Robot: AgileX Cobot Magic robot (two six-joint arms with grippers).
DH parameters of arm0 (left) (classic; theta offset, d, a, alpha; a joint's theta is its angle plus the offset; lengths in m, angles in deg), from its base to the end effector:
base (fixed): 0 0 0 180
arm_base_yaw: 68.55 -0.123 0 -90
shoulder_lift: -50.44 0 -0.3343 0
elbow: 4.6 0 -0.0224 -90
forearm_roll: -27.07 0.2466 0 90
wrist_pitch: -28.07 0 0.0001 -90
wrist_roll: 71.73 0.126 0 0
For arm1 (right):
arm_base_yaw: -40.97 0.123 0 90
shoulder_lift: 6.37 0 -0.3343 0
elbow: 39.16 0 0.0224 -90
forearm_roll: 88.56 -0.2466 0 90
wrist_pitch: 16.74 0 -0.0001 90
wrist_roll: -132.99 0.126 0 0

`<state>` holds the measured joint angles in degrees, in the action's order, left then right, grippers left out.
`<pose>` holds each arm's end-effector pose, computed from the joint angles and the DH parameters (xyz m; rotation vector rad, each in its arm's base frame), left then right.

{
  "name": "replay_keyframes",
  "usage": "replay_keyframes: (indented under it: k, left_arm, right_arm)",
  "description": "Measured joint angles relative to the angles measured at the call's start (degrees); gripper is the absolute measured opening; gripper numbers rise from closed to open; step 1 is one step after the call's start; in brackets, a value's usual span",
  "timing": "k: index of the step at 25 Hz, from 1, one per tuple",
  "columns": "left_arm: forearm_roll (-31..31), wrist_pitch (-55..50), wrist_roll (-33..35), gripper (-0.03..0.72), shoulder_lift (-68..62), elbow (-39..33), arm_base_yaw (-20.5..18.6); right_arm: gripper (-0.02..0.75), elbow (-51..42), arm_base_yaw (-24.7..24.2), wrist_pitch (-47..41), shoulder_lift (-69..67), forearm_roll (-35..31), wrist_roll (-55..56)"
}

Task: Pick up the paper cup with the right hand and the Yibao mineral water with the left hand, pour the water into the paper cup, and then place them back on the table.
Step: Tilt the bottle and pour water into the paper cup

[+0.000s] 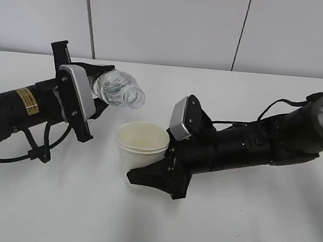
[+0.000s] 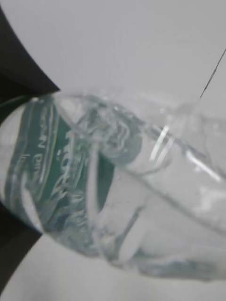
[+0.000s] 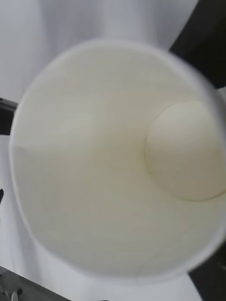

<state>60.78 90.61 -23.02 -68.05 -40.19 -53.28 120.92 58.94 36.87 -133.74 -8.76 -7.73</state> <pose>0.3661 -0.1642 0.1931 1.3474 0.9839 0.2367 0.3597 0.2216 0.1400 -1.3036 1.6825 0.8923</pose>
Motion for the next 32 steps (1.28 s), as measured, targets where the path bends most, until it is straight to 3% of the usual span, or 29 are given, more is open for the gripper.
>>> replay_keyframes:
  k: [32]
  left_arm:
    - [-0.07, 0.00, 14.06, 0.349, 0.00, 0.12, 0.00]
  right_arm:
    - [0.521, 1.98, 0.00, -0.35, 0.00, 3.18, -1.38]
